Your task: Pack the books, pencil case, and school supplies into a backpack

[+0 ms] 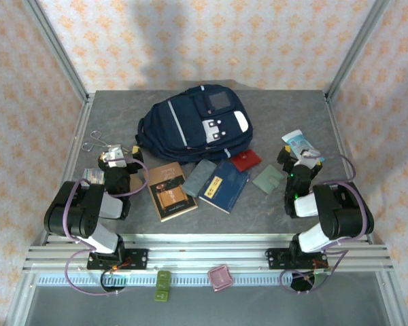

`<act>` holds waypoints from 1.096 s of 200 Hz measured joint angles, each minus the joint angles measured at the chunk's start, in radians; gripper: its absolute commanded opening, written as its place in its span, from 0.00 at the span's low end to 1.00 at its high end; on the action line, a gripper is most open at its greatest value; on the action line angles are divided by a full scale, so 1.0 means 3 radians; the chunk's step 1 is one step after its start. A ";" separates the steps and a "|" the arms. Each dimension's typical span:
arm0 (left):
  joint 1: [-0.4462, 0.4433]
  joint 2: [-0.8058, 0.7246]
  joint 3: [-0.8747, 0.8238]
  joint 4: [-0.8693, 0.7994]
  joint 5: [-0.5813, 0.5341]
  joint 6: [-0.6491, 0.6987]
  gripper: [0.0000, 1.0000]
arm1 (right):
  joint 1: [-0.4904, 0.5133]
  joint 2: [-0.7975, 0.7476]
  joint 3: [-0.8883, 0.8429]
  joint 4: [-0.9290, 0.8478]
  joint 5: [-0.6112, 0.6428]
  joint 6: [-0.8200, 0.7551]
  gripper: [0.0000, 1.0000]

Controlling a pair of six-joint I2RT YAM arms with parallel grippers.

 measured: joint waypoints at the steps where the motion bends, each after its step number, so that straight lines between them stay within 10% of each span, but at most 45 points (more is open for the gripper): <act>1: 0.0000 0.0000 0.0000 0.0000 0.0000 0.0000 0.99 | 0.0000 0.0000 0.0000 0.0000 0.0000 0.0000 1.00; 219: 0.0009 0.0000 0.0045 -0.0060 0.0013 -0.0003 0.99 | 0.0000 0.0000 0.0000 0.0000 0.0000 0.0000 1.00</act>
